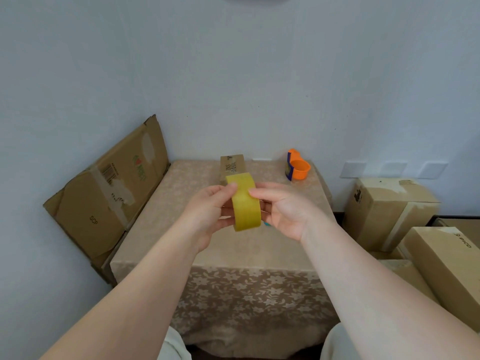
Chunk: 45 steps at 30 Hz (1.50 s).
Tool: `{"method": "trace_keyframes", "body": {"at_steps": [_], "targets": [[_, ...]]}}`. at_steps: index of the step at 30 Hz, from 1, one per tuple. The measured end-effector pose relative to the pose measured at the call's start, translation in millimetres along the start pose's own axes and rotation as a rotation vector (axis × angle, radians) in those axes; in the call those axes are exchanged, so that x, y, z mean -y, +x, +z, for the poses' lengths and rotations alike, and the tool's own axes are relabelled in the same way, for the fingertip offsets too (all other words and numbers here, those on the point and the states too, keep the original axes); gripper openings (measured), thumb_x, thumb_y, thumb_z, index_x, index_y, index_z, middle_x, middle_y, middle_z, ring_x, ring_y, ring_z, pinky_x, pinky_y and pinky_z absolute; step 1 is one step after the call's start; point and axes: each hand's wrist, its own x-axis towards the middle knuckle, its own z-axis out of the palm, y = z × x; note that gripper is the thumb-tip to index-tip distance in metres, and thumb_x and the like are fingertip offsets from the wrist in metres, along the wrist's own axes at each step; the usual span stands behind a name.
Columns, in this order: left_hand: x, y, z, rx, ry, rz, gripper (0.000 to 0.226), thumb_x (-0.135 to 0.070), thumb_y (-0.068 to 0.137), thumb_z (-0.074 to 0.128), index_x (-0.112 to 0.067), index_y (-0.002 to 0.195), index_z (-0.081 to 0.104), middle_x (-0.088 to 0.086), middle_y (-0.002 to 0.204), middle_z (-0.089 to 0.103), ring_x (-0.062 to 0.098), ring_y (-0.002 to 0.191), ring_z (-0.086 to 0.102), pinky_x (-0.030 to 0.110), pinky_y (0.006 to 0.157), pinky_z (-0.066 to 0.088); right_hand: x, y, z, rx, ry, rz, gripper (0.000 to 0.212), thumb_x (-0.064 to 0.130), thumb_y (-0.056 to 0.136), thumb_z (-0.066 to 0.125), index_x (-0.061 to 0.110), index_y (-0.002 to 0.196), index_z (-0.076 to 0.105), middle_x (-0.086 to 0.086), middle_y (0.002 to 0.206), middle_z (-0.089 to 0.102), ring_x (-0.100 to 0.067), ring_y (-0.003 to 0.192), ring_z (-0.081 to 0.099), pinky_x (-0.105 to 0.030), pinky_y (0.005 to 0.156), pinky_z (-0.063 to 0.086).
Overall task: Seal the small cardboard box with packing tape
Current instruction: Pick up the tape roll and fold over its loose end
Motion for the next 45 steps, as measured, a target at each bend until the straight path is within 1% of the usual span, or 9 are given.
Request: {"method": "trace_keyframes", "body": {"at_steps": [4,9,13,21,25,29,33,40,45], "targets": [[-1.7,3.4,-2.3,-0.046,-0.118,-0.016,0.017,-0.026,0.093,0.053,-0.011,0.092,0.061,0.004,0.08,0.07,0.017,0.073,0.066,0.037,0.079,0.054,-2.4,-1.1,3.8,0.026,-0.081,-0.04,0.02,0.006,0.09,0.055,0.008,0.107,0.066,-0.007,0.095,0.069,-0.017,0.085,0.064,-0.029,0.082,0.05],[4.9,-6.3,0.2,0.042,0.131,0.133,0.008,-0.002,0.081,0.066,-0.008,0.083,0.061,0.007,0.077,0.062,0.018,0.071,0.059,0.029,0.072,0.052,-1.2,2.4,4.3,-0.096,-0.003,-0.016,0.017,0.024,0.094,0.053,0.012,0.098,0.066,-0.006,0.091,0.07,-0.018,0.081,0.065,-0.031,0.073,0.054],[7.8,-12.3,0.3,0.038,0.273,0.198,0.021,0.004,0.072,0.073,-0.007,0.086,0.061,0.007,0.077,0.063,0.014,0.068,0.058,0.023,0.065,0.051,-5.5,4.6,9.2,-0.125,0.055,0.01,0.035,0.033,0.096,0.047,0.01,0.118,0.063,-0.012,0.112,0.07,-0.025,0.1,0.067,-0.041,0.092,0.051],[4.9,-23.8,-5.7,-0.007,-0.101,0.078,0.007,-0.015,0.089,0.057,-0.011,0.086,0.062,-0.002,0.065,0.067,0.008,0.059,0.063,0.025,0.061,0.054,-27.7,-5.7,10.9,-0.006,-0.021,-0.022,0.034,0.027,0.096,0.048,0.007,0.122,0.06,-0.016,0.12,0.064,-0.029,0.109,0.059,-0.045,0.101,0.042],[16.6,-30.4,-9.5,-0.016,0.075,0.165,0.011,-0.005,0.084,0.062,-0.005,0.095,0.062,0.01,0.085,0.065,0.018,0.075,0.063,0.033,0.074,0.053,-35.0,-8.1,15.3,-0.096,-0.092,0.004,0.04,0.04,0.093,0.051,0.016,0.123,0.059,-0.008,0.12,0.066,-0.025,0.108,0.061,-0.041,0.095,0.045],[21.4,-37.0,-11.7,-0.02,0.215,0.309,0.016,0.001,0.079,0.068,-0.014,0.086,0.067,-0.005,0.073,0.065,0.007,0.069,0.059,0.019,0.066,0.05,-35.8,-8.9,19.4,-0.112,-0.079,0.031,0.045,0.049,0.09,0.051,0.022,0.126,0.058,-0.005,0.12,0.068,-0.023,0.111,0.063,-0.04,0.094,0.049],[22.5,-41.5,-16.3,-0.019,0.39,0.402,0.024,0.0,0.076,0.071,-0.023,0.087,0.069,0.004,0.082,0.068,0.018,0.078,0.06,0.031,0.079,0.051,-35.3,-11.9,21.6,-0.083,-0.055,0.035,0.047,0.051,0.089,0.051,0.021,0.124,0.06,-0.005,0.115,0.071,-0.022,0.108,0.066,-0.044,0.094,0.051],[30.7,-49.4,-21.1,-0.085,0.694,0.492,0.037,-0.008,0.075,0.073,-0.041,0.085,0.063,-0.021,0.084,0.065,-0.007,0.083,0.056,0.001,0.073,0.036,-35.0,-14.3,25.1,-0.093,-0.044,0.034,0.05,0.052,0.086,0.057,0.021,0.126,0.057,-0.009,0.111,0.072,-0.027,0.103,0.068,-0.052,0.099,0.046],[34.7,-48.9,-21.0,-0.085,0.636,0.473,0.026,-0.012,0.072,0.077,-0.036,0.078,0.067,-0.018,0.077,0.067,0.0,0.08,0.059,0.017,0.077,0.044,-30.5,-19.2,29.6,-0.05,0.024,0.005,0.044,0.038,0.091,0.056,0.013,0.127,0.056,-0.02,0.121,0.065,-0.032,0.101,0.065,-0.051,0.096,0.046]]}}
